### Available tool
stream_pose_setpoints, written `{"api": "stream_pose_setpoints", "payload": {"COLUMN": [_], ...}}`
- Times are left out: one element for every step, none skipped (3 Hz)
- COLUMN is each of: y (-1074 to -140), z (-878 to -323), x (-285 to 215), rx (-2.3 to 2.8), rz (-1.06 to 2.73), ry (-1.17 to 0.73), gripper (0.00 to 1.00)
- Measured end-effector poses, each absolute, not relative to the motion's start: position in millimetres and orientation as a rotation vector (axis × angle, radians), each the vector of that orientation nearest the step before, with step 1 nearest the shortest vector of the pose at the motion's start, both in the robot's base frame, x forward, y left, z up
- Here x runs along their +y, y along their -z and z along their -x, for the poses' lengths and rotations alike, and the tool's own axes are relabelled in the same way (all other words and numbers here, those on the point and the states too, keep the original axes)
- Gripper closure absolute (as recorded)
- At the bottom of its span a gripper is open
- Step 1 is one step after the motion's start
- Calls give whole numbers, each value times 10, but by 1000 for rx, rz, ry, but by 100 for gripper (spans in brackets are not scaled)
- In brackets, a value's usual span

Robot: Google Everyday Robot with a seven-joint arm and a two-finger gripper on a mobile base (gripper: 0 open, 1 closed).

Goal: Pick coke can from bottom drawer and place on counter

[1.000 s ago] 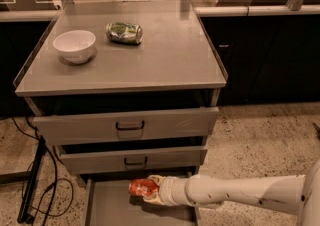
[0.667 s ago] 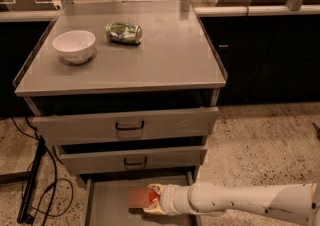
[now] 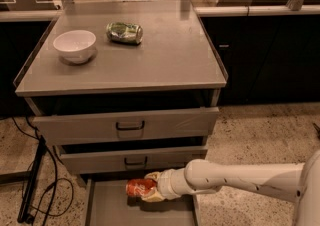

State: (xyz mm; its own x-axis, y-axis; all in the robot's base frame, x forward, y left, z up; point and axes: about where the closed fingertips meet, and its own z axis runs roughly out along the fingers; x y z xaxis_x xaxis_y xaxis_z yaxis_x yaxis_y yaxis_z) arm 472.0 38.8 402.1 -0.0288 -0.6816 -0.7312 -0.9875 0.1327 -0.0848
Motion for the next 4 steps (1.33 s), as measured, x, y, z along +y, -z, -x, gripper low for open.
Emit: {"api": "stream_pose_setpoints", "payload": {"y": [-4021, -4231, -4746, -5385], "z": [-4720, -4692, -4520, -4208], "x": [388, 342, 200, -28], "rx": [1776, 1741, 1666, 1608], "rz": [1612, 1621, 1626, 1639], "ry": [-613, -604, -516, -406], "gripper": [100, 100, 100, 100]}}
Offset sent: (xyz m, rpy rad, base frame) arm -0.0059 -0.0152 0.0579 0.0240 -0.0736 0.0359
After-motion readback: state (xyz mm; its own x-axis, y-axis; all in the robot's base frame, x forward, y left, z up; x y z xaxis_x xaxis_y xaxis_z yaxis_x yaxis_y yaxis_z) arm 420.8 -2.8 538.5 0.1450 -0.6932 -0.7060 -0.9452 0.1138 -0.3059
